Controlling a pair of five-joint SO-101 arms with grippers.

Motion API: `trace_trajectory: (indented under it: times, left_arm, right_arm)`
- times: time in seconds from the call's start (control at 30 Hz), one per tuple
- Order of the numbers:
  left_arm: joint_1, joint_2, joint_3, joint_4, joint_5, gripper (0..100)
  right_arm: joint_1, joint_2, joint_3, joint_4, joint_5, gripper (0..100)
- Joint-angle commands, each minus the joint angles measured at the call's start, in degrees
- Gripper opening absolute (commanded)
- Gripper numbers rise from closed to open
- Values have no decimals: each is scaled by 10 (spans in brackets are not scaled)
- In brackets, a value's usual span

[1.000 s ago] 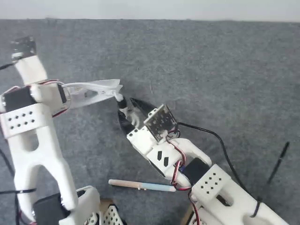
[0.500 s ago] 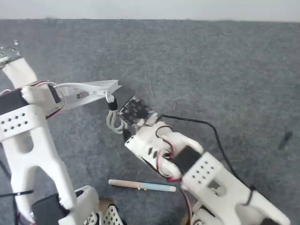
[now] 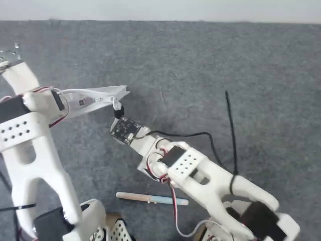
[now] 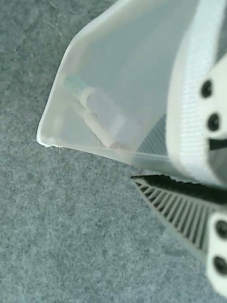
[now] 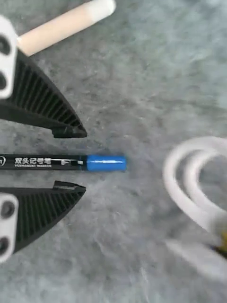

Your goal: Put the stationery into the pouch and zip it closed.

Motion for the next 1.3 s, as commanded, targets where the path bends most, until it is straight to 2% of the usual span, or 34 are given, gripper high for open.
trace_trajectory:
  times: [0.0, 0.3, 0.47, 0.53, 0.6, 0.93, 1.27]
  left_arm:
    - [-32, 21, 15, -6, 9, 15]
    - [-32, 21, 15, -5, 9, 15]
    - [-32, 21, 16, -5, 9, 15]
    - [-31, 21, 16, -5, 9, 15]
    - [-31, 21, 16, -5, 9, 15]
    - [-30, 21, 16, -5, 9, 15]
    - [-30, 21, 17, -5, 9, 15]
  right_arm:
    - [0, 22, -48, 0, 10, 144]
    - [0, 95, -58, 0, 11, 144]
    - [18, 117, -63, 1, 49, 141]
    - [22, 122, -63, 1, 50, 96]
    - [18, 121, -64, 1, 50, 6]
    - [-3, 113, -97, 86, 50, 6]
    - [-7, 15, -95, 134, 47, 6]
